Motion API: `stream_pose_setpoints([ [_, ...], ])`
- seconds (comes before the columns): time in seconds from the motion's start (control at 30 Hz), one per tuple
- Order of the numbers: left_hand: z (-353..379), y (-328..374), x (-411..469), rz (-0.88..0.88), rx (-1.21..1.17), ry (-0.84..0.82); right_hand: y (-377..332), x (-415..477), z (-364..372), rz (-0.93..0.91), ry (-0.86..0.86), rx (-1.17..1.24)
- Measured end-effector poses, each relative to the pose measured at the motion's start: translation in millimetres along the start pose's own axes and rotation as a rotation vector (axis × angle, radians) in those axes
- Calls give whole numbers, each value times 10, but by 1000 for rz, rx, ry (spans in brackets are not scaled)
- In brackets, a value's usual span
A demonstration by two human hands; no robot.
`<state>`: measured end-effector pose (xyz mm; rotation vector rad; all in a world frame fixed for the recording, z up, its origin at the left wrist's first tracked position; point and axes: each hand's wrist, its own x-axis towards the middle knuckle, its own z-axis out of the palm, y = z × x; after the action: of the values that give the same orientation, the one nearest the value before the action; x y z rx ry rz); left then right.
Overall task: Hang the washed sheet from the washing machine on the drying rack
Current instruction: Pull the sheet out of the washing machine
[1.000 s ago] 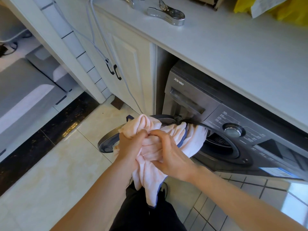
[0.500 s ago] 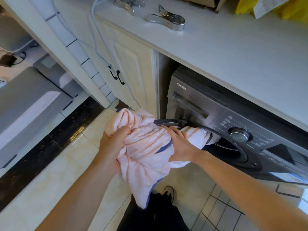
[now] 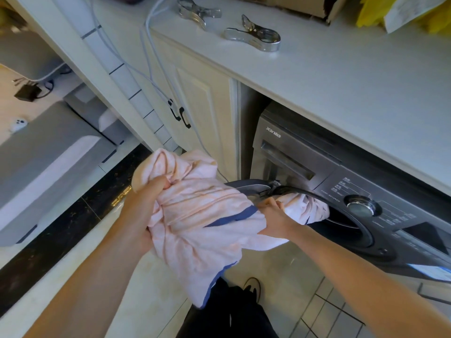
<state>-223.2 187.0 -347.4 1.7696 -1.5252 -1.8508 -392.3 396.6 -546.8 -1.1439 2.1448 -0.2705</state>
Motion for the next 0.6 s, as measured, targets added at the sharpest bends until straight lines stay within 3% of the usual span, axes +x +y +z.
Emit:
stream_pose_setpoints([
  [0.33, -265, -81, 337, 209, 310, 258, 101, -451, -358, 150, -70, 19],
  [0.5, -239, -82, 340, 423, 467, 241, -9, -623, -539, 216, 62, 85],
  [0.6, -231, -57, 416, 514, 610, 233, -159, -721, -629, 156, 105, 230],
])
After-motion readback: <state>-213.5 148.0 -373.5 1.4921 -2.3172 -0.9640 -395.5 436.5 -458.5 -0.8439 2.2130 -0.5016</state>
